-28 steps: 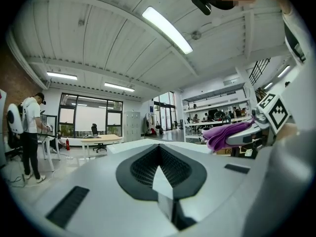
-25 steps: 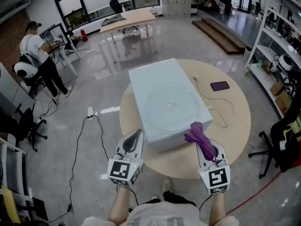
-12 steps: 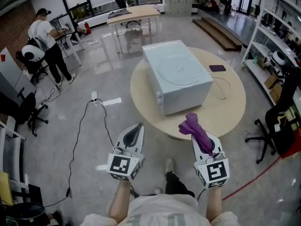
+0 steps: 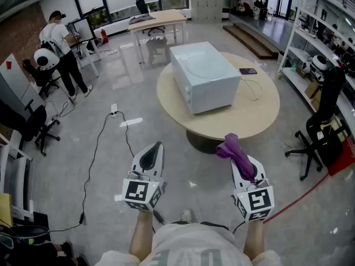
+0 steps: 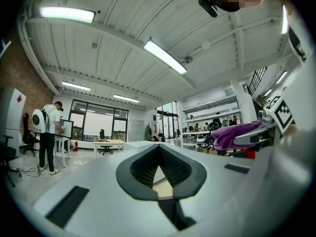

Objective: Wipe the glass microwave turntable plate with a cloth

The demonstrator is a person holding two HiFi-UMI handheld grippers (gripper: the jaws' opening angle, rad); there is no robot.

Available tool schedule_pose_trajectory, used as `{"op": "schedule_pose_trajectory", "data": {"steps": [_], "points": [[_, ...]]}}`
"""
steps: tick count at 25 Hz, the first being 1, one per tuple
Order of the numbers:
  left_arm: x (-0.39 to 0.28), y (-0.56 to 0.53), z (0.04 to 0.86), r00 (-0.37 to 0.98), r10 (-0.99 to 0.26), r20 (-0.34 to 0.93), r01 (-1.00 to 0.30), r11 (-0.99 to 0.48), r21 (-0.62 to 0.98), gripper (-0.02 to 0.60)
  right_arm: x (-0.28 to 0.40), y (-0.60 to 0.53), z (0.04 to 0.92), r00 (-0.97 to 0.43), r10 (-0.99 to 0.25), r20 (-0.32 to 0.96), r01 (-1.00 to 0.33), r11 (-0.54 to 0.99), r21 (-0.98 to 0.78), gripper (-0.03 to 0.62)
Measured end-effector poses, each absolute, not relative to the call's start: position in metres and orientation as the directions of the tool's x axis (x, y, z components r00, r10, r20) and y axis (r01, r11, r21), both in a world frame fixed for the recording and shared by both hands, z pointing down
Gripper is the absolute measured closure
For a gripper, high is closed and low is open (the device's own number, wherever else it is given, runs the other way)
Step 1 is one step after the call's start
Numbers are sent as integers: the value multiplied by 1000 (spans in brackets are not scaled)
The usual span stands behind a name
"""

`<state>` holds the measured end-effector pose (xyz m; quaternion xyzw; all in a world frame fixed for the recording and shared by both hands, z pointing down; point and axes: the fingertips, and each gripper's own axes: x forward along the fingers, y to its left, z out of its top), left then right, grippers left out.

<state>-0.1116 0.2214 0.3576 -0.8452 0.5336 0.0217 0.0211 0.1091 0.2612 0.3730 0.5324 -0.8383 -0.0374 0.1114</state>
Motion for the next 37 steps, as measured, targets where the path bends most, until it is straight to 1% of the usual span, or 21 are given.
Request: {"op": "schedule_pose_trajectory", "data": {"steps": [3, 8, 12, 18, 21, 25, 30, 37], "points": [[-108, 255, 354, 413, -908, -67, -910, -414, -13, 586, 122, 299, 370, -390, -911, 132, -900, 407, 158, 546], [-78, 319, 360, 430, -902, -23, -902, -429, -35, 586, 155, 371, 366, -371, -923, 99, -921, 380, 86, 546], [-55, 361, 360, 446, -895, 1, -894, -445, -56, 586, 176, 412, 365, -342, -934, 98, -934, 350, 72, 546], [-32, 398, 337, 475, -879, -43, -877, -468, -110, 586, 175, 444, 351, -360, -931, 54, -927, 364, 90, 546], [-37, 406, 327, 467, -881, -72, -882, -458, -113, 586, 166, 449, 339, -375, -927, 21, -921, 375, 108, 546], [-55, 407, 313, 465, -880, -102, -884, -454, -114, 586, 155, 447, 319, -357, -934, -12, -927, 353, 128, 546], [-82, 413, 310, 439, -892, -105, -897, -430, -100, 586, 135, 446, 318, -351, -936, 12, -923, 348, 164, 546], [-104, 409, 319, 432, -897, -94, -901, -424, -93, 586, 114, 441, 330, -348, -937, 24, -927, 348, 143, 546]]}}
